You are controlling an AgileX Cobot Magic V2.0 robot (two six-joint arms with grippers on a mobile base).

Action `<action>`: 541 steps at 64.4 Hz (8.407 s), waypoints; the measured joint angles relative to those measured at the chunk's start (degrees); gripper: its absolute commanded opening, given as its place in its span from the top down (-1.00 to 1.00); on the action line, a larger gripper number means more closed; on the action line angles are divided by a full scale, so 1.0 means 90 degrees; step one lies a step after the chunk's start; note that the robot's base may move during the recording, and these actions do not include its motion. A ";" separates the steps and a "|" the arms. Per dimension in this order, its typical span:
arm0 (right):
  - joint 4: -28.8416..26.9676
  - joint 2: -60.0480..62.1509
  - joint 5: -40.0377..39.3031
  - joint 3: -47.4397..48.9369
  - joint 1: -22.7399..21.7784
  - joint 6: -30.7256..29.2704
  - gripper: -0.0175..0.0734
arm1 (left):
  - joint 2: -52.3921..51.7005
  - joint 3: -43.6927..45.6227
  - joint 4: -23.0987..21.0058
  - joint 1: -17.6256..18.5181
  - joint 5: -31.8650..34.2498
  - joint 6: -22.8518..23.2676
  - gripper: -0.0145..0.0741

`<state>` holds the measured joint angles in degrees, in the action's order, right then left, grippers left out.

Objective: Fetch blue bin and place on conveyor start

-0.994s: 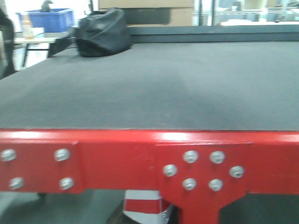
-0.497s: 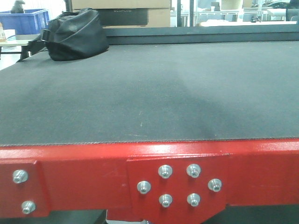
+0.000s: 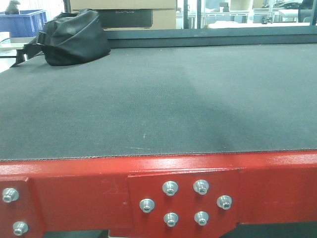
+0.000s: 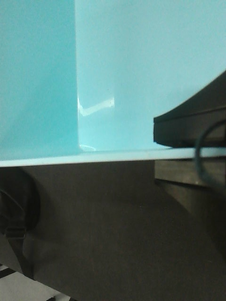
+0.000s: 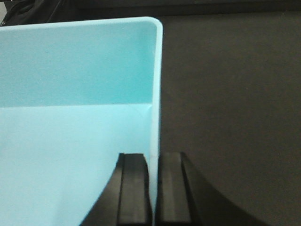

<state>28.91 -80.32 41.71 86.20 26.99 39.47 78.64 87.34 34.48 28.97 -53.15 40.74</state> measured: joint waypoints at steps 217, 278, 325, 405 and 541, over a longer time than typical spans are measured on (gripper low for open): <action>0.0323 0.0445 -0.2084 -0.2613 -0.0620 0.0535 0.98 | -0.0814 -0.3070 -0.0948 -0.1051 0.3702 -0.0030 0.92; 0.0670 0.6073 -0.4455 -0.6488 -0.0620 0.0430 0.98 | -0.5181 -0.6505 -0.1497 -0.1051 0.5555 -0.0030 0.92; -0.1147 0.6686 -0.4231 -0.6762 -0.1119 -0.2311 0.98 | -0.5224 -0.6512 -0.1497 -0.1051 0.5555 -0.0030 0.92; -0.3366 0.8888 -0.4063 -0.9565 -0.3618 -0.4490 0.98 | -0.5234 -0.6512 -0.1497 -0.1051 0.5555 -0.0030 0.92; -0.3366 0.8902 -0.4063 -0.9581 -0.3618 -0.4476 0.98 | -0.8700 -0.9711 -0.3470 -0.3524 0.5726 -0.4526 0.92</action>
<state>-1.39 -0.20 5.14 -0.02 -5.58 -0.81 0.34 -0.06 3.25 -2.75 -1.62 0.00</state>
